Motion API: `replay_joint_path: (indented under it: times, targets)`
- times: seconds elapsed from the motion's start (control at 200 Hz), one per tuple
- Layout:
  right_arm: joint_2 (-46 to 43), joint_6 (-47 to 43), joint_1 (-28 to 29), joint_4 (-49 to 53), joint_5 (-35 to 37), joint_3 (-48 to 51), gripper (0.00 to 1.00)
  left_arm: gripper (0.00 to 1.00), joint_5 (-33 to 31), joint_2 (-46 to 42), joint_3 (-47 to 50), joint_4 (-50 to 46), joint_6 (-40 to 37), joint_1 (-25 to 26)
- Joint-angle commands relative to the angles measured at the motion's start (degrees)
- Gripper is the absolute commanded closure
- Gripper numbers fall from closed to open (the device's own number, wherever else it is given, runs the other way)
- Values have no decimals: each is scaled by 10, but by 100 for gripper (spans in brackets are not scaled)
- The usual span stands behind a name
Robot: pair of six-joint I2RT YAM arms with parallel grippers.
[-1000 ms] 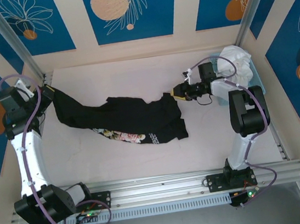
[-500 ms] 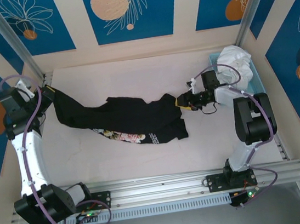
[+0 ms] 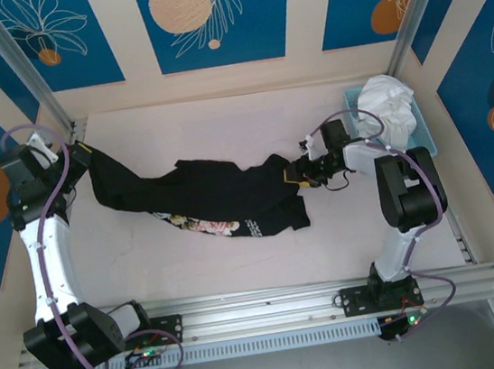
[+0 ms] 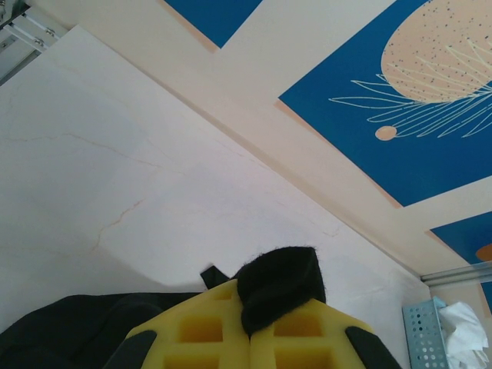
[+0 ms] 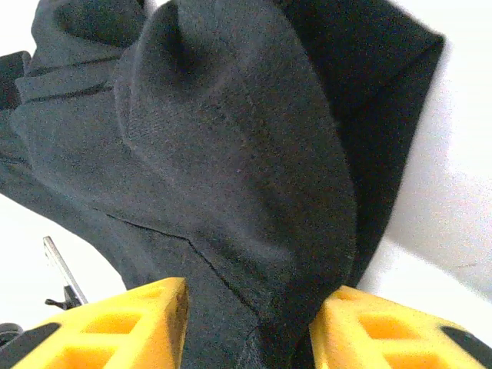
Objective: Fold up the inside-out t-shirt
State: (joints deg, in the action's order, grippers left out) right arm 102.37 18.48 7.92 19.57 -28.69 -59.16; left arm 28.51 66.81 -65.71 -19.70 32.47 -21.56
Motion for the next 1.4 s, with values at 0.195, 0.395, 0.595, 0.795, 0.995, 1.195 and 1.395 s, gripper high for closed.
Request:
replay_joint_path:
  times: [0.195,0.395,0.595,0.795,0.995,1.195,1.395]
  targets:
    - [-1,1,4,5,1,-23,68,100,13,-7,2,17,-12,3]
    - [-2,-6,4,14,19,-24,76,100,13,-8,2,16,-13,2]
    - [-16,-15,1,27,33,-23,79,100,13,-6,2,17,-13,3]
    - [-27,-19,-5,33,36,-19,77,100,13,-7,2,16,-14,3]
    - [-33,-21,-5,37,33,-18,81,100,13,-6,2,16,-14,3]
    - [-31,-21,-4,36,28,-15,89,100,12,-5,3,17,-13,3]
    - [-41,-20,-4,38,26,-16,99,100,12,-5,3,17,-14,2]
